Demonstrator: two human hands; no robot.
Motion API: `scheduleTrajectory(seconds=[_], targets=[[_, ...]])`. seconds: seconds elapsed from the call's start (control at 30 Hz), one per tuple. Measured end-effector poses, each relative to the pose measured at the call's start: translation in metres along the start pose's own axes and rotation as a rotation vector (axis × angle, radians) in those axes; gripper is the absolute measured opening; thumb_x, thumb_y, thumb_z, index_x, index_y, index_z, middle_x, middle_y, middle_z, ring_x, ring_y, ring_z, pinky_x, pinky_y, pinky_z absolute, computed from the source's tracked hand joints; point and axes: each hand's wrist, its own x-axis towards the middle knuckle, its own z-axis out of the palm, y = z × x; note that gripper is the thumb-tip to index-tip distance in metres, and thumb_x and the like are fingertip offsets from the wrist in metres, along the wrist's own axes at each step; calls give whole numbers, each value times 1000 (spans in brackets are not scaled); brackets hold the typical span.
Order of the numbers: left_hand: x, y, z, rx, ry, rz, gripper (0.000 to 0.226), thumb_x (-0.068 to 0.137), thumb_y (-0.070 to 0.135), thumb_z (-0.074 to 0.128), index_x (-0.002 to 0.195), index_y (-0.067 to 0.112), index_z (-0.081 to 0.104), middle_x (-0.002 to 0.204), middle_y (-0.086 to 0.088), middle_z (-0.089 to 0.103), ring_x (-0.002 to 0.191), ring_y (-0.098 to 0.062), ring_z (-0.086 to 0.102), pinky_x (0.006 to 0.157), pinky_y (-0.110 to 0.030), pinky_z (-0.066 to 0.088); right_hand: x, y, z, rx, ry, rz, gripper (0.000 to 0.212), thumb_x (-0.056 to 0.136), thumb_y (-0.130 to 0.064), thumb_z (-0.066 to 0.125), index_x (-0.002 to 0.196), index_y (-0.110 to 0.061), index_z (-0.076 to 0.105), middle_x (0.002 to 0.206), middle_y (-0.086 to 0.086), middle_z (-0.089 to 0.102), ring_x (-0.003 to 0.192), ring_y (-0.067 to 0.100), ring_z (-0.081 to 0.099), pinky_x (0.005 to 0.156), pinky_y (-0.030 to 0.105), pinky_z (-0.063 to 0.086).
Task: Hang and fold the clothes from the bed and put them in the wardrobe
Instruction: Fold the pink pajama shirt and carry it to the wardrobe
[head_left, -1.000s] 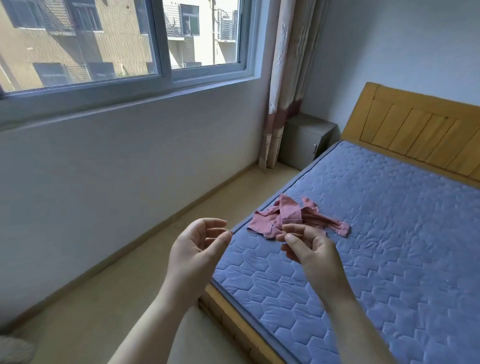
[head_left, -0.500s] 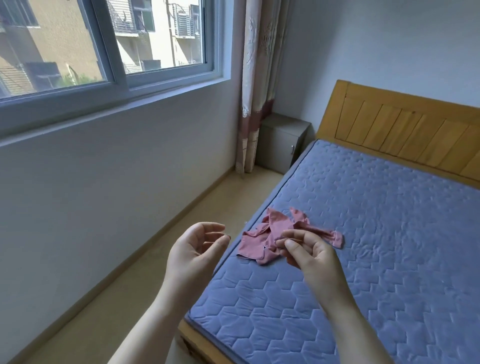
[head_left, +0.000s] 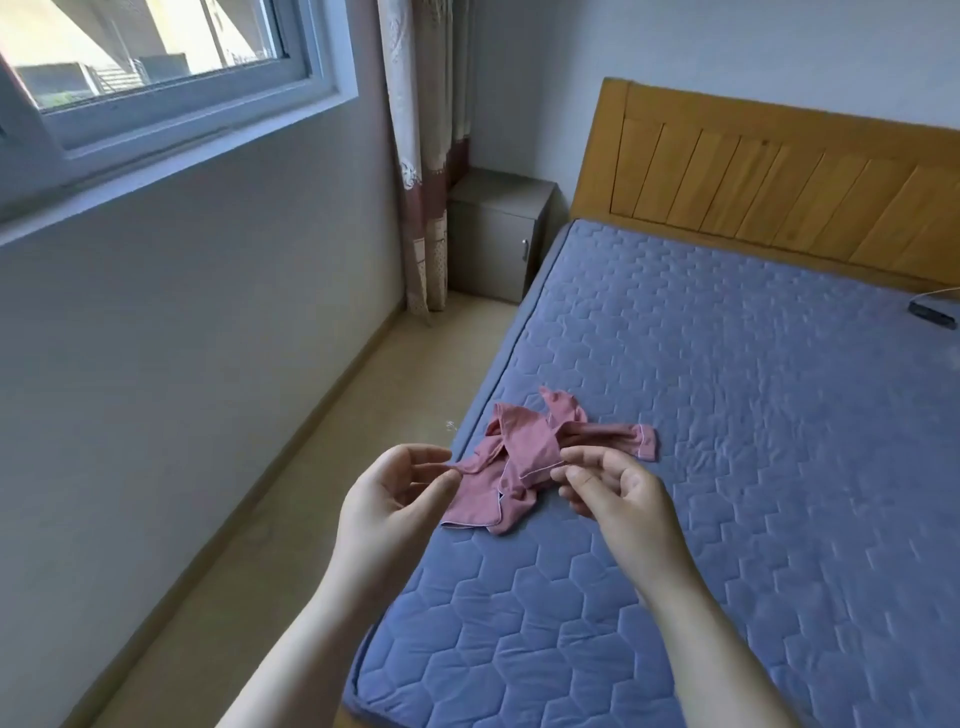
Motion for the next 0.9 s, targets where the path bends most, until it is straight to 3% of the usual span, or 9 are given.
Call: scheduleTrajectory(seconds=[0.1, 0.23, 0.3, 0.53, 0.7, 0.8, 0.9], targets=[[42, -11, -6, 15, -48, -21, 13, 86, 10, 68, 95, 18, 69, 88, -2, 75, 81, -15, 70, 77, -27, 56, 25, 10, 16, -52, 45, 27, 15, 93, -9, 59, 97, -19, 69, 86, -4, 76, 76, 3, 69, 70, 17, 50], [99, -32, -17, 61, -150, -60, 11, 86, 10, 68, 93, 17, 69, 87, -1, 75, 75, -9, 69, 69, -16, 53, 54, 33, 44, -91, 124, 110, 17, 92, -8, 60, 92, -22, 70, 87, -2, 76, 78, 7, 69, 83, 33, 54], [126, -48, -19, 101, -172, -89, 11, 86, 9, 67, 92, 17, 69, 86, -2, 75, 75, -13, 68, 68, -18, 52, 68, 50, 57, -107, 150, 164, 17, 91, -9, 61, 91, -23, 70, 87, 0, 76, 80, 11, 68, 85, 37, 53], [190, -122, -2, 223, -192, -196, 11, 87, 11, 66, 96, 16, 68, 89, 1, 74, 83, -15, 69, 76, -21, 52, 125, 129, 69, -162, 155, 293, 19, 89, -7, 62, 89, -25, 68, 84, 0, 74, 76, 5, 66, 80, 29, 52], [215, -195, 15, 310, -179, -286, 10, 86, 13, 67, 94, 19, 68, 90, 5, 73, 84, -11, 68, 72, -16, 49, 160, 207, 59, -294, 137, 400, 22, 89, -9, 62, 84, -30, 66, 82, -4, 69, 83, 17, 65, 81, 34, 51], [227, -240, 21, 371, -187, -331, 11, 86, 12, 67, 92, 21, 67, 89, 7, 72, 82, -10, 67, 70, -18, 49, 175, 253, 56, -373, 112, 458, 18, 89, -10, 62, 87, -27, 66, 83, -5, 68, 82, 18, 65, 81, 32, 50], [238, -284, 27, 435, -192, -365, 12, 85, 13, 67, 90, 24, 66, 84, 8, 70, 72, 2, 63, 62, -10, 44, 189, 295, 56, -439, 83, 497, 15, 89, -9, 61, 95, -21, 67, 90, -3, 68, 87, 17, 65, 79, 25, 47]])
